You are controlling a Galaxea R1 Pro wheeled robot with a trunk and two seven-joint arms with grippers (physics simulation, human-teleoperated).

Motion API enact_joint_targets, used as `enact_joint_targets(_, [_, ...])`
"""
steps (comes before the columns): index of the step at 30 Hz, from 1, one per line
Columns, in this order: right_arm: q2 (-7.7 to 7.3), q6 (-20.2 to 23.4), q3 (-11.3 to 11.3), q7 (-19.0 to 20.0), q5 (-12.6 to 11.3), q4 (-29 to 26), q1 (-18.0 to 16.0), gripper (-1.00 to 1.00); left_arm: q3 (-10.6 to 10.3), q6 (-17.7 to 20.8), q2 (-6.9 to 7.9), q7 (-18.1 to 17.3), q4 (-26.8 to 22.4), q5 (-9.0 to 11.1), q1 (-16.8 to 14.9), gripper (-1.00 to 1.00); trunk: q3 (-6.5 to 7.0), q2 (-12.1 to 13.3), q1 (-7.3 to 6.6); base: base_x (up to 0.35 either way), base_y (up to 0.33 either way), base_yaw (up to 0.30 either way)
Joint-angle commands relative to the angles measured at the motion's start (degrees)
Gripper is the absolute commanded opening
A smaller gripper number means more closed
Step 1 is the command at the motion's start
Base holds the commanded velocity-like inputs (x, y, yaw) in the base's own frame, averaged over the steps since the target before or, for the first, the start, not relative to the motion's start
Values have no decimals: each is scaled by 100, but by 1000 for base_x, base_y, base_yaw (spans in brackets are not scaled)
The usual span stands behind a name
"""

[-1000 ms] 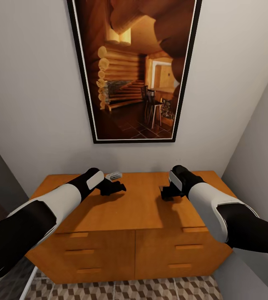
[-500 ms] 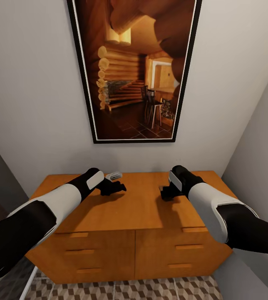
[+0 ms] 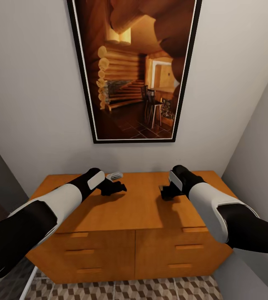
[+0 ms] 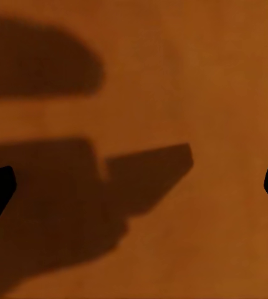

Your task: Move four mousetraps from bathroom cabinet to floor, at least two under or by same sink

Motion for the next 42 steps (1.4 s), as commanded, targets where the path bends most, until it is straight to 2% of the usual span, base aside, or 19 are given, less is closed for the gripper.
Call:
enact_joint_targets(1, [-12,25,31,-13,-44,-19,-3,-100,46,6,0,52,-16,170,106,100,-9,-3,2,0,0,0])
enact_joint_targets(13, [-30,159,24,14,-49,-411,-4,-100,46,6,4,53,-16,162,113,100,-9,-3,2,0,0,0])
enact_joint_targets(31, [-38,173,21,63,-49,-439,-4,-100,46,6,-2,53,-16,161,113,100,-9,-3,2,0,0,0])
enact_joint_targets(33, [-45,150,25,229,-49,-441,0,-100,46,6,-2,53,-17,161,113,100,-9,-3,2,0,0,0])
enact_joint_targets(34, [-48,138,28,438,-46,-448,5,-100,46,4,-2,53,-20,160,113,100,-9,-3,2,0,0,0])
enact_joint_targets(37, [-51,120,52,1336,-10,-534,16,-100,43,5,-2,53,-23,154,113,100,-9,-3,2,0,0,0])
enact_joint_targets(40, [-66,117,63,1809,11,-723,63,-100,43,6,-2,53,-24,153,113,100,-9,-3,2,0,0,0])
enact_joint_targets(42, [-78,116,67,1935,13,-901,140,-100,40,3,0,53,-25,153,113,100,-9,-3,2,0,0,0])
